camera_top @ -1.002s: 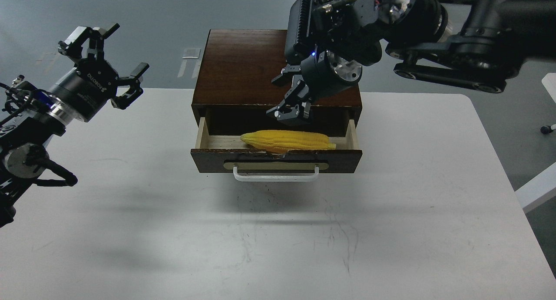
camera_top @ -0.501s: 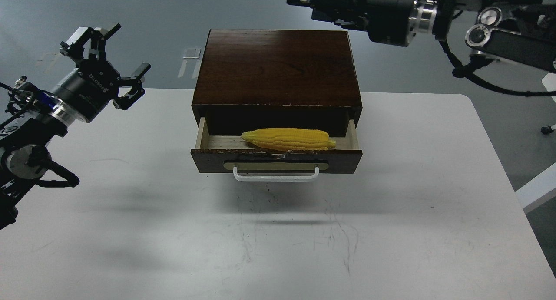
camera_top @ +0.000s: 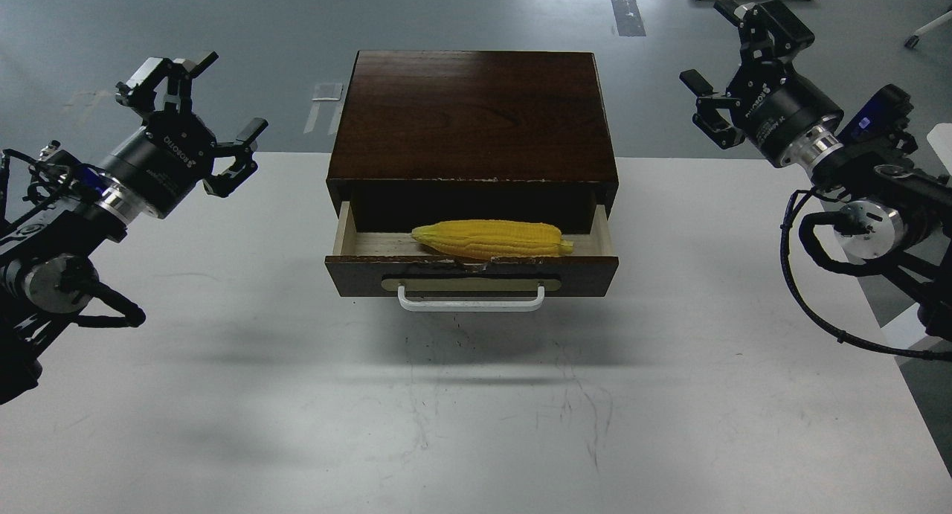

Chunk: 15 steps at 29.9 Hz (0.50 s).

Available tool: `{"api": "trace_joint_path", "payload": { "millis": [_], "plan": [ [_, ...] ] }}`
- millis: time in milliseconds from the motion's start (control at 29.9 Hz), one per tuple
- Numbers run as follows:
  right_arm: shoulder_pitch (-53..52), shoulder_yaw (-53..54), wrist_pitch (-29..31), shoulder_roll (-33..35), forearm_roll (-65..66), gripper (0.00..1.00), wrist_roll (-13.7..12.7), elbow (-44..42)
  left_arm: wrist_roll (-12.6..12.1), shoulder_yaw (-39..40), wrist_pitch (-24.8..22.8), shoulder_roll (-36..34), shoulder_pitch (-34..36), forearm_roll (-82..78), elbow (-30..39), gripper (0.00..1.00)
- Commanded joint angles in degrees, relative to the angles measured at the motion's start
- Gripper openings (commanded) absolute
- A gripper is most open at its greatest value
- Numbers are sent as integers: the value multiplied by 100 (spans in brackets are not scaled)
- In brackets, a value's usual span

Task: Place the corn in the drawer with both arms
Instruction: 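Open the right gripper and raise it away from the drawer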

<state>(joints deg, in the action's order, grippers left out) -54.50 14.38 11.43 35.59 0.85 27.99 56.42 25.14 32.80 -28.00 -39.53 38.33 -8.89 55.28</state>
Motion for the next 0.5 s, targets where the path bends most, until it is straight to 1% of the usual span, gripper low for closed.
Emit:
{"api": "trace_joint_path", "payload": {
  "millis": [0, 167, 468],
  "plan": [
    [290, 56, -26, -158, -129, 99, 1, -61, -45, 33, 0, 42, -27, 19, 0, 98],
    [493, 74, -26, -281, -120, 100, 1, -96, -53, 235, 0, 147, -255, 1, 0, 98],
    [659, 82, -26, -343, -120, 100, 1, -87, -176, 271, 0, 253, -335, -25, 0, 98]
  ]
}}
